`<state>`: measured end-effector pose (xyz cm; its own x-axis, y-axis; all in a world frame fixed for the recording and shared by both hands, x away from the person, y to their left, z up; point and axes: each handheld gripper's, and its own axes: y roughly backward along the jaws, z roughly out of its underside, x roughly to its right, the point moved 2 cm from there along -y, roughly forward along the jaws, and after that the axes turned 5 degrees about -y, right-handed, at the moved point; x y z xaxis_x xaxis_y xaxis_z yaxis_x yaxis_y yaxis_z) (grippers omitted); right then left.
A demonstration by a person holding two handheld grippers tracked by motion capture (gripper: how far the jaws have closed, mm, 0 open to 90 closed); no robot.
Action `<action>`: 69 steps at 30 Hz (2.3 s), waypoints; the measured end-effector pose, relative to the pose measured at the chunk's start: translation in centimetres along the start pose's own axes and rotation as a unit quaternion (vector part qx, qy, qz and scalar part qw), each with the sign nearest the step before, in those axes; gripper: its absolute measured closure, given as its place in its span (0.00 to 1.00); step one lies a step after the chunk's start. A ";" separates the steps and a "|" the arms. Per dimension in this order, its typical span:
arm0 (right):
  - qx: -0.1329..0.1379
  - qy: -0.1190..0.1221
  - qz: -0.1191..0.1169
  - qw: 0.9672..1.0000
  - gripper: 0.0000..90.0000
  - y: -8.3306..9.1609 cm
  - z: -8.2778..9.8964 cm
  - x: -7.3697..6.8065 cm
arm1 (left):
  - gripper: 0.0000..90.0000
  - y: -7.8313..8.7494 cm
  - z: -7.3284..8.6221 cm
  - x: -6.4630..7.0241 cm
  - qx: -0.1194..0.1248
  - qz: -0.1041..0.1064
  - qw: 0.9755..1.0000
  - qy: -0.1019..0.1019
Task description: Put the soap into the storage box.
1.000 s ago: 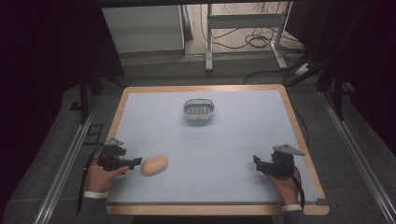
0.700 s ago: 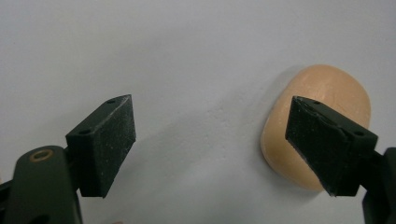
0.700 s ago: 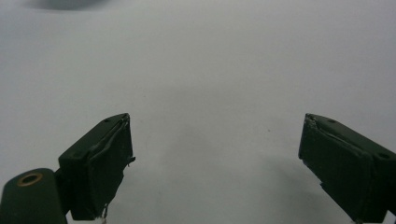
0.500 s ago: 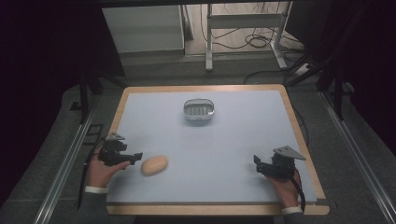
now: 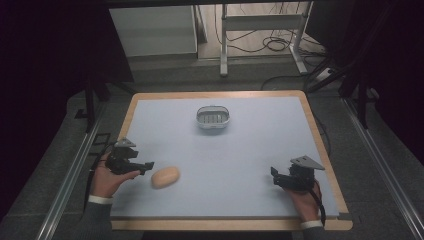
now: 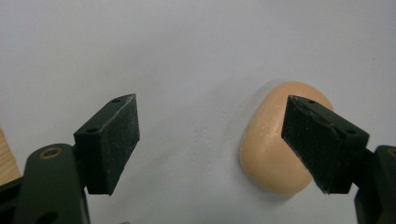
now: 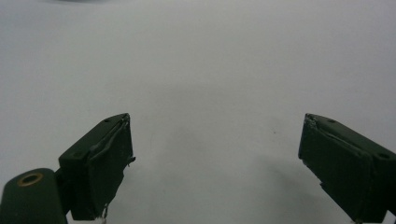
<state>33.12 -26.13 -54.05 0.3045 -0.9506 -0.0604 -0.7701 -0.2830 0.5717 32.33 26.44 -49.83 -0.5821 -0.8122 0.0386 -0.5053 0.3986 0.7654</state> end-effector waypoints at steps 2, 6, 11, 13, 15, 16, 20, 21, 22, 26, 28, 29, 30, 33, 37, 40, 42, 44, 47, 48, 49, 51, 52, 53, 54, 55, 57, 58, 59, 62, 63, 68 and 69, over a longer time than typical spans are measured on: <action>0.000 0.001 0.000 1.000 0.11 0.0 0.0 0.0 | 0.21 0.1 -0.4 0.3 -0.003 0.002 1.000 -0.009; -0.004 0.004 0.001 1.000 0.11 0.0 0.0 -0.1 | 0.21 0.6 -0.8 0.4 0.004 -0.005 1.000 -0.007; -0.004 0.005 0.002 1.000 0.11 -0.1 0.0 -0.1 | 0.21 0.8 -1.1 0.5 0.003 -0.008 1.000 -0.009; -0.007 0.001 -0.001 1.000 0.11 -0.1 0.0 -0.1 | 0.21 0.7 -1.3 0.7 0.000 -0.006 1.000 -0.012; -0.008 0.000 -0.002 1.000 0.11 -0.1 0.0 0.0 | 0.21 0.6 -1.4 0.8 -0.002 -0.004 1.000 -0.014; -0.008 -0.001 -0.003 1.000 0.11 -0.2 0.0 0.0 | 0.21 0.4 -1.6 1.1 -0.006 -0.001 1.000 -0.020; -0.008 0.000 -0.002 1.000 0.11 -0.1 0.0 0.0 | 0.21 0.2 -1.9 1.7 -0.013 0.003 0.999 -0.032; -0.008 0.000 -0.002 1.000 0.11 -0.1 0.0 0.0 | 0.21 0.1 -2.1 2.0 -0.016 0.005 0.999 -0.042; -0.009 0.000 -0.002 1.000 0.11 -0.2 0.0 0.0 | 0.21 0.0 -2.1 2.2 -0.019 0.006 0.999 -0.044; -0.010 -0.001 -0.002 1.000 0.11 -0.2 0.0 0.0 | 0.21 -0.3 -2.2 2.5 -0.027 0.010 0.998 -0.053; -0.010 -0.001 -0.002 1.000 0.11 -0.2 0.0 0.0 | 0.21 -0.8 -2.2 2.8 -0.034 0.013 0.998 -0.058; -0.010 0.000 -0.002 1.000 0.11 -0.2 0.0 0.0 | 0.21 -0.8 -2.2 2.8 -0.034 0.013 0.998 -0.058; -0.009 0.000 -0.002 1.000 0.11 -0.2 0.0 0.0 | 0.21 -0.9 -2.1 3.0 -0.036 0.014 0.998 -0.059; -0.009 0.000 -0.002 1.000 0.11 -0.2 0.0 0.0 | 0.21 -1.3 -2.1 3.4 -0.044 0.018 0.997 -0.067; -0.010 0.000 -0.002 1.000 0.11 -0.2 0.0 0.0 | 0.20 -1.8 -2.0 3.7 -0.054 0.022 0.996 -0.074; -0.010 0.001 -0.002 1.000 0.11 -0.2 0.0 0.0 | 0.20 -2.2 -1.9 4.0 -0.060 0.025 0.995 -0.078; -0.011 0.001 -0.002 1.000 0.11 -0.2 0.0 0.0 | 0.20 -2.4 -1.8 4.2 -0.065 0.028 0.994 -0.081; -0.012 0.003 -0.001 1.000 0.11 -0.2 0.0 0.0 | 0.20 -2.5 -1.7 4.4 -0.067 0.028 0.994 -0.082; -0.013 0.004 0.000 1.000 0.11 -0.2 0.0 -0.1 | 0.20 -3.0 -1.4 4.7 -0.076 0.031 0.993 -0.085; -0.013 0.005 0.000 1.000 0.11 -0.2 0.0 -0.1 | 0.20 -3.0 -1.4 4.7 -0.076 0.031 0.993 -0.085; -0.013 0.005 0.000 1.000 0.11 -0.2 0.0 -0.1 | 0.20 -3.2 -1.3 4.8 -0.079 0.032 0.992 -0.089; -0.014 0.004 0.000 1.000 0.11 -0.2 0.0 -0.1 | 0.20 -3.3 -1.2 4.9 -0.080 0.033 0.992 -0.090; -0.014 0.004 0.000 1.000 0.11 -0.2 0.0 -0.1 | 0.20 -3.3 -1.2 4.9 -0.080 0.033 0.992 -0.090; -0.014 0.004 0.001 1.000 0.11 -0.2 0.0 -0.1 | 0.21 -3.5 -1.2 5.0 -0.083 0.034 0.992 -0.092; -0.014 0.004 0.001 1.000 0.11 -0.2 0.0 -0.1 | 0.21 -3.5 -1.2 5.0 -0.083 0.034 0.992 -0.092; -0.014 0.005 0.001 1.000 0.11 -0.3 0.0 -0.1 | 0.21 -3.6 -1.2 5.1 -0.084 0.034 0.992 -0.092; -0.014 0.005 0.002 1.000 0.11 -0.3 0.0 -0.1 | 0.21 -3.9 -1.1 5.2 -0.090 0.036 0.991 -0.095; -0.014 0.005 0.002 1.000 0.11 -0.3 0.0 -0.1 | 0.21 -3.9 -1.1 5.2 -0.090 0.036 0.991 -0.095; -0.015 0.005 0.001 1.000 0.11 -0.3 0.0 -0.1 | 0.21 -4.1 -1.1 5.3 -0.096 0.039 0.990 -0.097; -0.015 0.005 0.001 1.000 0.11 -0.3 0.0 -0.1 | 0.21 -4.5 -1.0 5.4 -0.103 0.045 0.989 -0.100; -0.015 0.005 0.001 1.000 0.11 -0.3 0.0 -0.1 | 0.21 -4.5 -1.0 5.4 -0.103 0.045 0.989 -0.100; -0.015 0.005 0.001 1.000 0.11 -0.3 0.0 -0.1 | 0.21 -5.1 -0.7 5.6 -0.115 0.050 0.987 -0.104; -0.015 0.005 0.001 1.000 0.11 -0.3 0.0 -0.1 | 0.22 -5.1 -0.7 5.6 -0.115 0.050 0.987 -0.104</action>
<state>33.34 -25.93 -54.19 0.3076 -0.9501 -0.0512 -0.7536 -0.2761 0.5965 32.13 19.55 -53.06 -0.7517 -0.6595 0.0068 -0.2946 0.3450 0.8912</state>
